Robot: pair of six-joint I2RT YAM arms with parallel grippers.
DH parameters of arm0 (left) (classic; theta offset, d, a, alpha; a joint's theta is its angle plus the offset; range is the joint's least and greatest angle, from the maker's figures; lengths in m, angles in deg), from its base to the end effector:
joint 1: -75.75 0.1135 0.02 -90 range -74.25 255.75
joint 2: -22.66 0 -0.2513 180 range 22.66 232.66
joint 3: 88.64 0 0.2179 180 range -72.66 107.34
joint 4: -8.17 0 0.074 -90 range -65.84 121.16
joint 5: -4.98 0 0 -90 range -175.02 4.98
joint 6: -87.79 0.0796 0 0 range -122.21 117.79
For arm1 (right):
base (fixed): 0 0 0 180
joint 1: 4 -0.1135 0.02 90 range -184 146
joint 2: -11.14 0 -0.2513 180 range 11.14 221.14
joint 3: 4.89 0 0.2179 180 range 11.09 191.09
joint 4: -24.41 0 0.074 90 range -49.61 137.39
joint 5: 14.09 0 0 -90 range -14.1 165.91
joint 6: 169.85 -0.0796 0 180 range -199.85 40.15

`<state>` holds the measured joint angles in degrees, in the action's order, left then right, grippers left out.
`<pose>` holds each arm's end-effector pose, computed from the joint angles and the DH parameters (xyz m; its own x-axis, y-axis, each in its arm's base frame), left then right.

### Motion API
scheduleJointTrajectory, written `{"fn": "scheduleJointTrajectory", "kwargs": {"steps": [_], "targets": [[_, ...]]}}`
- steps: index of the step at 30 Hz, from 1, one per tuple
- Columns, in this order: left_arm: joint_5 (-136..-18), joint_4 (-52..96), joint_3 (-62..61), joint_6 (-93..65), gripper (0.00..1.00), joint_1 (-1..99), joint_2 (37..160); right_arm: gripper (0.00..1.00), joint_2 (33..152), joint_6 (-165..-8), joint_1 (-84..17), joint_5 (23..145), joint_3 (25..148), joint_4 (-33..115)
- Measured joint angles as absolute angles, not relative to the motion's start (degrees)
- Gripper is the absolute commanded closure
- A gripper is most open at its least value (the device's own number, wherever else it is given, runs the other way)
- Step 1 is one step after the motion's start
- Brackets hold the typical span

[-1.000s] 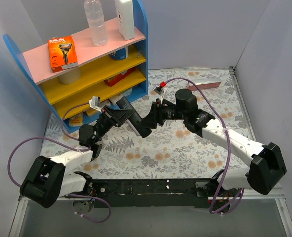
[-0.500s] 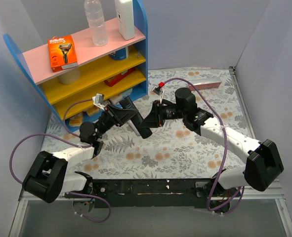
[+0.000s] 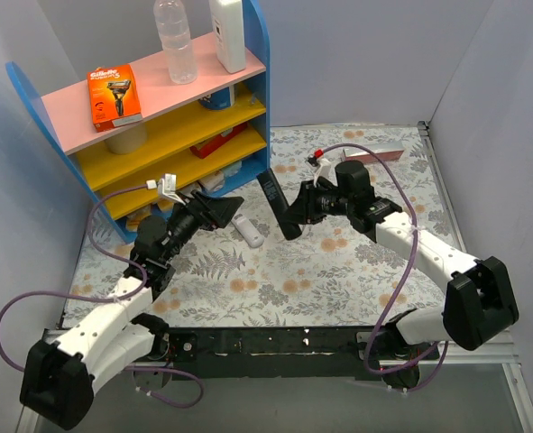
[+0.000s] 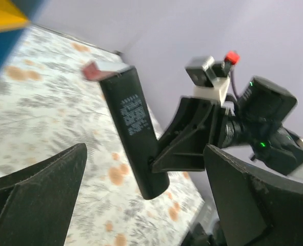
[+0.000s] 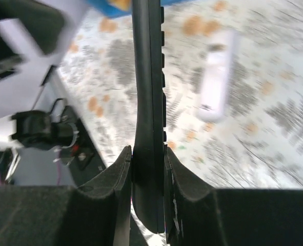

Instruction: Load the batteries into the remote control

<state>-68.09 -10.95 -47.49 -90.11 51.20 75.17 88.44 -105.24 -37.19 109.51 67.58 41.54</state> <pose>0.1991 -0.1164 0.2902 -0.6550 -0.7518 -0.0756 0.1469 -0.0286 -0.9887 0.2370 0.2077 0.2878 -0.6624 -0.0065 -0.7491 -0.6658 0.4637 0.5846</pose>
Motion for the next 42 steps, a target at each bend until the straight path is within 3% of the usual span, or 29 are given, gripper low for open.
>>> {"fn": "scheduleJointTrajectory", "kwargs": {"steps": [8,17,20,21,23,24,27,34,42], "targets": [[-85.97,15.75,-43.45,-79.53,0.02,51.2,61.09,0.99,97.14,-108.76,-30.48,101.23,60.15,42.98],[-98.12,33.96,-37.17,-73.71,0.02,51.2,53.27,0.99,110.16,-113.52,-28.84,101.53,60.91,40.12],[-101.21,38.27,-34.7,-73.17,0.02,51.2,53.16,0.81,112.33,-114.18,-27.44,102.8,62.25,38.02],[-101.95,39.19,-34.31,-73.17,0.02,51.2,53.11,0.68,112.78,-114.33,-26.92,103.24,62.31,37.32],[-104.59,41.52,-33.76,-73.73,0.02,51.2,52.81,0.57,112.98,-114.42,-25.96,103.52,62.29,36.91],[-105.93,42.81,-33.5,-74.19,0.02,51.2,52.66,0.46,112.98,-114.33,-25.43,103.37,62.29,36.89],[-109.75,46.33,-32.43,-75.2,0.02,51.2,52.61,0.32,112.72,-114.31,-23.68,102.95,61.77,37.15],[-118.74,51.82,-27.49,-76.42,0.02,51.2,53.7,0.13,105.86,-110.11,-19.73,96.0,60.39,43.57],[-126.65,52.3,-22.51,-75.31,0.02,51.2,54.38,0.06,85.18,-103.71,-15.64,78.25,60.48,55.99]]}}
